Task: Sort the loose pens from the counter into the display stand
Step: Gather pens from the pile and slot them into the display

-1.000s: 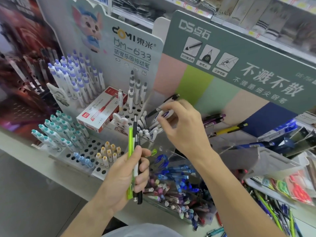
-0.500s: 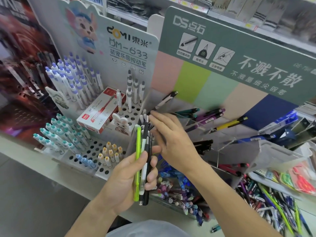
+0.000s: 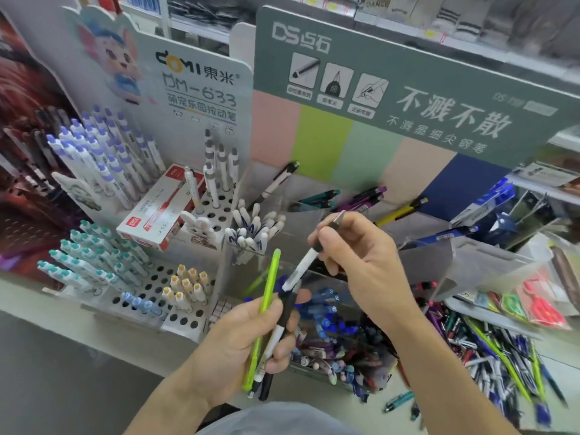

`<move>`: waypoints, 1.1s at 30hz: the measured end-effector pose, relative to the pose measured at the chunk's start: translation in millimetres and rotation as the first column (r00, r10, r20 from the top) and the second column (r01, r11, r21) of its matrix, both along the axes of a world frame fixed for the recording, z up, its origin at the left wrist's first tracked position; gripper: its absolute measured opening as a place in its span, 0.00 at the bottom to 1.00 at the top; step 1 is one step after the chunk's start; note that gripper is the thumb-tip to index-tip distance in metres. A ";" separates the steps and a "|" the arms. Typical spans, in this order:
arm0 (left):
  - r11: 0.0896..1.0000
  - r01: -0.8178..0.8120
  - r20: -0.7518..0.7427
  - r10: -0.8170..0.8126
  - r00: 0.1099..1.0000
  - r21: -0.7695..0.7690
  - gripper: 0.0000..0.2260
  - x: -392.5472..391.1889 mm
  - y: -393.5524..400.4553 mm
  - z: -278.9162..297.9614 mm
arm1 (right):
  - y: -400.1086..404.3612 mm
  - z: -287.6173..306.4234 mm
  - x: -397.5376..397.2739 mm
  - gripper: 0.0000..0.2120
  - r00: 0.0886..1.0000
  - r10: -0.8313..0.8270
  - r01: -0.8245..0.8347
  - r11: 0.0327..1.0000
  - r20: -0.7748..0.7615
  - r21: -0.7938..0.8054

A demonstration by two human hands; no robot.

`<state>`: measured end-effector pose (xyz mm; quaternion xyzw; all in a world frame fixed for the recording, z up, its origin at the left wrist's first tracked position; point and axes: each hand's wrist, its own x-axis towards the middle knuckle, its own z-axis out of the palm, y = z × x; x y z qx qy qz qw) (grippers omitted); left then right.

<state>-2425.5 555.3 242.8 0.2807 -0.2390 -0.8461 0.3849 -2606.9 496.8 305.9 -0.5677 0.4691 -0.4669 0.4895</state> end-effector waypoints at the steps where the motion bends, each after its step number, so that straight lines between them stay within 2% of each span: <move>1: 0.999 -0.044 0.019 0.043 0.999 0.018 0.17 -3.2 0.5 0.8 | 1.9 3.9 -7.3 0.08 0.996 -0.068 0.070 0.997 0.054 -0.026; 3: 0.988 -0.143 0.063 0.140 0.988 0.060 0.15 -10.9 1.5 1.6 | 8.2 8.4 -22.9 0.11 0.988 -0.135 0.138 0.990 0.072 -0.041; 5: 0.977 -0.204 0.135 0.193 0.972 0.067 0.12 -18.4 1.9 -0.4 | 17.4 7.2 -31.8 0.11 0.995 -0.095 0.095 0.995 0.006 0.012; 7: 0.975 -0.217 0.179 0.203 0.962 0.057 0.12 -25.8 1.9 -3.2 | 26.6 -0.1 -32.8 0.09 0.997 -0.008 0.015 0.996 -0.081 0.086; 9: 0.978 -0.208 0.231 0.201 0.952 0.006 0.18 -33.1 2.0 -3.1 | 32.0 -10.6 -28.8 0.08 0.988 0.073 -0.047 0.981 -0.138 0.187; 11: 0.979 -0.199 0.248 0.204 0.947 -0.044 0.18 -39.1 2.1 -1.8 | 35.6 -21.3 -22.2 0.08 0.984 0.119 -0.074 0.952 -0.135 0.298; 13: 0.978 -0.196 0.257 0.206 0.944 -0.064 0.18 -43.2 1.3 -2.3 | 39.4 -27.3 -17.9 0.10 0.991 0.102 -0.066 0.940 -0.091 0.335; 16: 0.975 -0.189 0.340 0.220 0.914 -0.120 0.21 -45.9 -0.2 -5.1 | 43.9 -30.6 -17.9 0.09 0.997 0.063 -0.050 0.951 -0.033 0.306; 19: 0.969 -0.126 0.445 0.211 0.871 -0.212 0.15 -47.6 0.1 -4.7 | 43.3 -32.4 -23.7 0.03 0.997 0.072 -0.062 0.951 -0.023 0.302; 22: 0.964 -0.062 0.514 0.191 0.836 -0.257 0.16 -45.1 -0.7 -3.4 | 38.7 -25.0 -37.3 0.03 1.000 0.001 0.000 0.967 -0.005 0.256; 25: 0.971 -0.026 0.514 0.148 0.845 -0.236 0.18 -41.5 -0.7 4.0 | 36.0 -13.2 -49.8 0.05 0.988 -0.140 0.126 0.972 0.059 0.198; 29: 0.974 -0.076 0.480 0.173 0.860 -0.215 0.18 -44.5 -1.3 9.7 | 38.3 -13.5 -42.5 0.05 0.970 -0.225 0.209 0.965 0.094 0.157; 31: 0.974 -0.106 0.468 0.191 0.863 -0.202 0.17 -48.3 -0.5 10.5 | 42.6 -18.1 -34.6 0.07 0.977 -0.212 0.203 0.967 0.041 0.155; 33: 0.967 -0.158 0.451 0.235 0.861 -0.201 0.18 -51.9 0.3 14.1 | 46.7 -19.9 -25.3 0.06 0.994 -0.105 0.096 0.973 0.034 0.208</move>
